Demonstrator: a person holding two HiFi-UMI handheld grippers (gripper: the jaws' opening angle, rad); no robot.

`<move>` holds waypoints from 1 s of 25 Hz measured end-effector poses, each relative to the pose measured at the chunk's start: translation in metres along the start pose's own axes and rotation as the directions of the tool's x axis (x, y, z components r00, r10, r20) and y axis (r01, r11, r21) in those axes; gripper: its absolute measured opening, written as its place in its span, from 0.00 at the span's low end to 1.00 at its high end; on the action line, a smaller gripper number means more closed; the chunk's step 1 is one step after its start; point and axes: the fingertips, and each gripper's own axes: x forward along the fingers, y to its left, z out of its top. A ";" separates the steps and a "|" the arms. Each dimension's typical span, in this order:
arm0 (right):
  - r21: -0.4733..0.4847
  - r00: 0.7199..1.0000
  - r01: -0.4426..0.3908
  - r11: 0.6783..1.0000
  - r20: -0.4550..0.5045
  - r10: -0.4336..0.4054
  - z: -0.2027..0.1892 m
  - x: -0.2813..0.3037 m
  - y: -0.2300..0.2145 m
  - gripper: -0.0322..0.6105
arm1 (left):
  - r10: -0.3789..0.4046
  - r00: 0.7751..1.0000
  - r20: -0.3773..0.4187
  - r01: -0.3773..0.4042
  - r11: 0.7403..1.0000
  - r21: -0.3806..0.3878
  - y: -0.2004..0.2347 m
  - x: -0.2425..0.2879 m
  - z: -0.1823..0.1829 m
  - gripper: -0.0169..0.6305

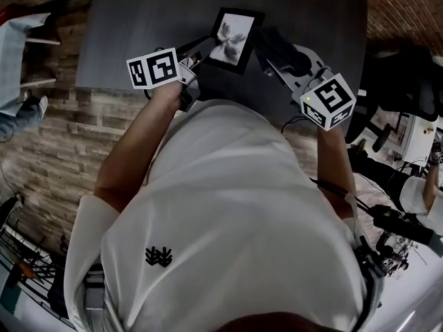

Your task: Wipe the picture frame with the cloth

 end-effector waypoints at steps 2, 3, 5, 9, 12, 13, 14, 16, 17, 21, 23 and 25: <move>-0.025 0.998 -0.052 0.998 -0.041 0.051 -0.007 0.015 0.022 0.19 | 0.030 0.999 0.010 -0.030 1.000 0.003 0.015 -0.008 0.009 0.14; -0.038 0.995 -0.080 0.996 -0.058 0.078 -0.010 0.022 0.033 0.19 | 0.046 0.999 0.018 -0.046 0.999 0.006 0.022 -0.012 0.013 0.14; -0.050 0.988 -0.135 0.990 -0.083 0.131 -0.018 0.030 0.051 0.19 | 0.078 0.996 0.034 -0.078 0.997 0.013 0.031 -0.016 0.018 0.14; -0.031 0.977 -0.183 0.983 -0.116 0.178 -0.039 0.029 0.067 0.19 | 0.154 0.985 0.079 -0.156 0.987 0.023 0.048 -0.023 0.021 0.14; -0.021 0.977 -0.167 0.986 -0.138 0.162 -0.048 0.042 0.071 0.19 | 0.242 0.961 0.134 -0.244 0.970 0.004 0.083 -0.048 0.037 0.14; -0.013 0.977 -0.157 0.987 -0.148 0.153 -0.048 0.052 0.073 0.19 | 0.272 0.951 0.149 -0.274 0.962 -0.004 0.101 -0.061 0.047 0.14; -0.004 0.977 -0.145 0.989 -0.160 0.143 -0.048 0.062 0.075 0.19 | 0.303 0.939 0.161 -0.306 0.952 -0.012 0.120 -0.074 0.058 0.14; 0.020 0.976 -0.114 0.993 -0.184 0.116 -0.051 0.077 0.077 0.19 | 0.371 0.911 0.179 -0.372 0.928 -0.029 0.156 -0.099 0.074 0.14; 0.035 0.976 -0.097 0.995 -0.192 0.102 -0.053 0.080 0.077 0.19 | 0.405 0.895 0.188 -0.406 0.913 -0.037 0.172 -0.109 0.079 0.14; 0.083 0.977 -0.044 0.996 -0.204 0.060 -0.061 0.084 0.076 0.19 | 0.531 0.819 0.216 -0.533 0.844 -0.053 0.229 -0.143 0.094 0.14; 0.103 0.976 -0.024 0.994 -0.212 0.045 -0.066 0.082 0.074 0.19 | 0.575 0.788 0.221 -0.576 0.815 -0.065 0.250 -0.152 0.098 0.14; 0.122 0.974 -0.006 0.993 -0.223 0.033 -0.071 0.077 0.070 0.19 | 0.606 0.765 0.220 -0.609 0.791 -0.060 0.265 -0.153 0.101 0.14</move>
